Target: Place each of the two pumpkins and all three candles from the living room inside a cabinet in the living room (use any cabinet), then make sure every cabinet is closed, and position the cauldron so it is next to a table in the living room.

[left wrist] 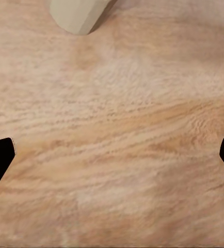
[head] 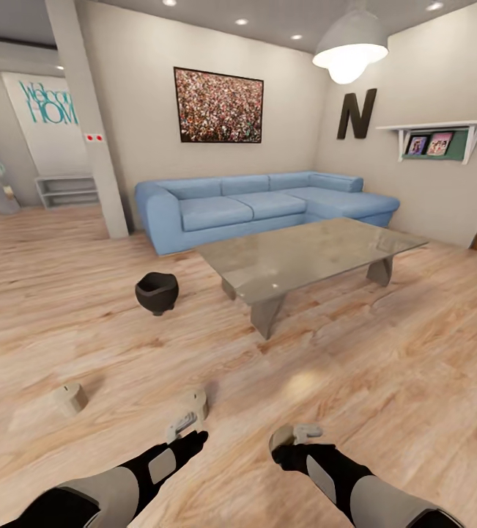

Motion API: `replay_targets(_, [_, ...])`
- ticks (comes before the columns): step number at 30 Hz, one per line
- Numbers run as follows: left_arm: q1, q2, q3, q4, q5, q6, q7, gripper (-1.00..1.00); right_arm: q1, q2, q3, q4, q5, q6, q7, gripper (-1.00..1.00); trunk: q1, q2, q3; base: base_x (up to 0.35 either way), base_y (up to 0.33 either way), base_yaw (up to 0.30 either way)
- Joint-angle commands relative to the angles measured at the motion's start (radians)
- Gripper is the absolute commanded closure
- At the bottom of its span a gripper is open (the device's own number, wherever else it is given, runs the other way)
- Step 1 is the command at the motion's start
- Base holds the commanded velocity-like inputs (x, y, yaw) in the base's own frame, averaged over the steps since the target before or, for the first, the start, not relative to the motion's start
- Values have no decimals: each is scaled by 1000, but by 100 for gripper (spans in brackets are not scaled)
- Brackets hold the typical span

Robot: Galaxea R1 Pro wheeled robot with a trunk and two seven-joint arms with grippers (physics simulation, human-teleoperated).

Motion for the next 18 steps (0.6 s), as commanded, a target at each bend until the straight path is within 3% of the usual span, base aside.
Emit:
replay_targets(1, [-1, 0, -7, 3, 10, 1, -6, -100, -1, 0, 3, 0, -2, 4, 1, 100, -1, 0, -1, -145, 269, -295])
replay_targets(8, [-1, 0, -7, 4, 9, 0, -6, -100, -1, 0, 3, 0, -2, 4, 1, 100, -1, 0, -4, 17, 314, -295])
replay_targets(13, [-1, 0, -9, 4, 8, -1, -6, -100, -1, 0, 3, 0, -2, 4, 1, 100, -1, 0, -7, 230, 265, -287])
replay_targets(18, [-1, 0, -10, 4, 8, -2, -6, -100, -1, 0, 3, 0, -2, 4, 1, 100, -1, 0, -8, 283, 226, -89])
